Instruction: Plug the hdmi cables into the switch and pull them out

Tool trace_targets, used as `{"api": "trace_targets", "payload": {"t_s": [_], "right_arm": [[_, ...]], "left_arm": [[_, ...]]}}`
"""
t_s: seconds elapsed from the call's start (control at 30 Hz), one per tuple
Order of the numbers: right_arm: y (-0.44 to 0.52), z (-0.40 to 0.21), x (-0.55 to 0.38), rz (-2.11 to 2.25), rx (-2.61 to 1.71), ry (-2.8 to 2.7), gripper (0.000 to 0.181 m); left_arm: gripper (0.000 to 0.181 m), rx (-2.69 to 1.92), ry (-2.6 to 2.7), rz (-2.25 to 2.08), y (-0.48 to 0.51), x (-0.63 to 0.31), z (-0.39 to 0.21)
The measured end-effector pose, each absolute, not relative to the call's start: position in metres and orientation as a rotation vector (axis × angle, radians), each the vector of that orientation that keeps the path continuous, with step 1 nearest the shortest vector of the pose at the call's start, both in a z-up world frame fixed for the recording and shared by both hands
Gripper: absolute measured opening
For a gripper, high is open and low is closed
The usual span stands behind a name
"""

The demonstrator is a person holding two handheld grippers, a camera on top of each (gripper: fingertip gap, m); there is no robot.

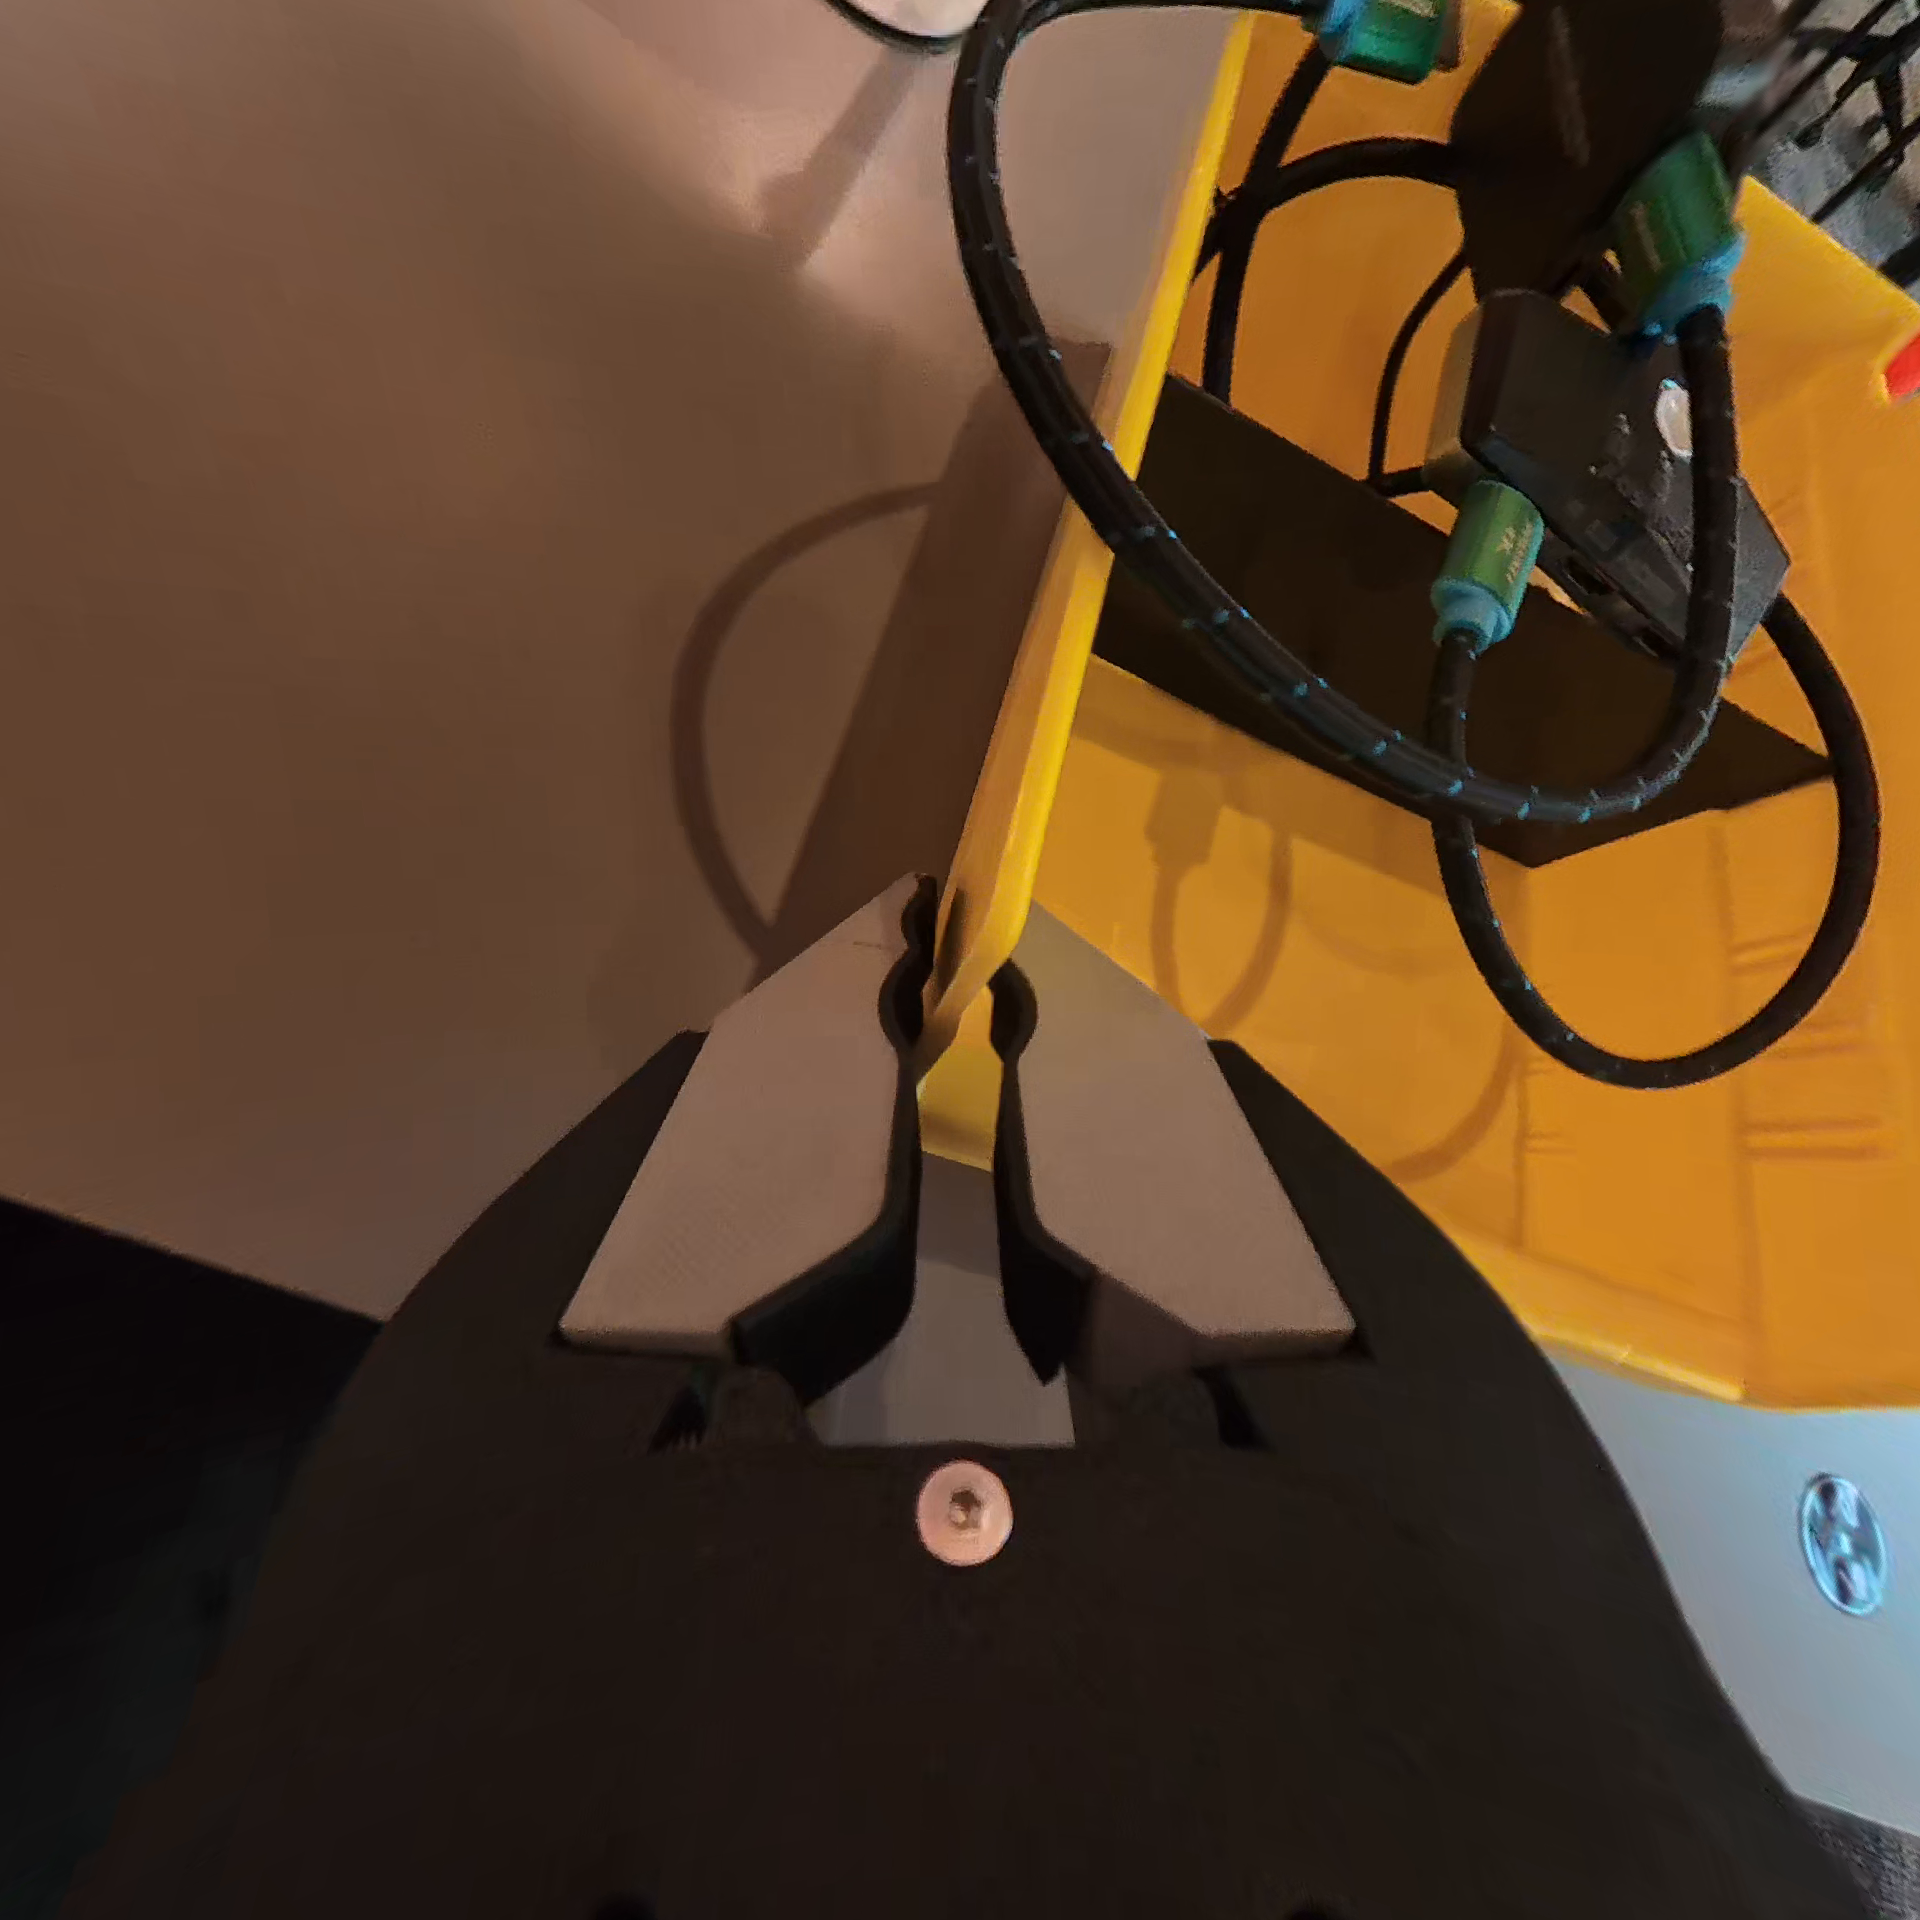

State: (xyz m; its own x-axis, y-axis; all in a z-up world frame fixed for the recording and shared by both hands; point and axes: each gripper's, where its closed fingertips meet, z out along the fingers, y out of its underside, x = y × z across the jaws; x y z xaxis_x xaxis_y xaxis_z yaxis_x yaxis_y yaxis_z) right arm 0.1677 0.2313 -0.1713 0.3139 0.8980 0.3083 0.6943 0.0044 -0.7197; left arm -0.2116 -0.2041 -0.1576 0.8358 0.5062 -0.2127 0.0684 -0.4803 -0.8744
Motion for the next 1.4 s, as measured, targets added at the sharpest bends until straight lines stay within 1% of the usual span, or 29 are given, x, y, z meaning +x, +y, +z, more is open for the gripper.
{"api": "trace_targets", "payload": {"t_s": [0.27,0.47,0.63,0.7,0.8,0.9,0.97,1.07,1.17,1.23,1.3,1.4], "right_arm": [[0.125,-0.172,0.114,0.327,-1.694,-1.578,0.013],[0.012,-0.172,0.053,0.428,-1.543,-1.779,0.02],[-0.091,-0.17,-0.018,0.535,-1.38,-1.909,0.024],[-0.135,-0.167,-0.054,0.651,-1.353,-1.879,0.031],[-0.193,-0.156,-0.09,0.78,-1.291,-1.84,0.053],[-0.223,-0.133,-0.091,0.86,-1.215,-1.822,0.056],[-0.232,-0.115,-0.075,0.978,-1.139,-1.85,0.064],[-0.213,-0.092,-0.044,1.081,-1.094,-1.869,0.065],[-0.166,-0.075,-0.013,1.06,-1.087,-1.858,0.059],[-0.13,-0.067,0.009,1.019,-1.113,-1.859,0.047],[-0.093,-0.06,0.032,0.961,-1.157,-1.864,0.047],[-0.037,-0.041,0.068,0.887,-1.204,-1.779,0.041]], "left_arm": [[0.004,-1.88,-0.449,0.64,-0.21,-0.214,-0.11],[0.005,-1.772,-0.435,0.67,-0.23,-0.202,-0.067],[0.005,-1.702,-0.392,0.79,-0.253,-0.187,-0.026],[0.005,-1.681,-0.392,0.829,-0.259,-0.182,-0.011],[0.005,-1.659,-0.38,0.876,-0.266,-0.178,0.007],[0.005,-1.648,-0.363,0.9,-0.27,-0.174,0.021],[0.005,-1.647,-0.346,0.909,-0.27,-0.169,0.028],[0.005,-1.633,-0.297,0.907,-0.26,-0.157,0.04],[0.005,-1.628,-0.203,0.871,-0.234,-0.133,0.049],[0.005,-1.636,-0.122,0.816,-0.21,-0.109,0.051],[0.005,-1.646,-0.028,0.749,-0.181,-0.082,0.05],[0.006,-1.671,0.126,0.65,-0.133,-0.035,0.042]]}}
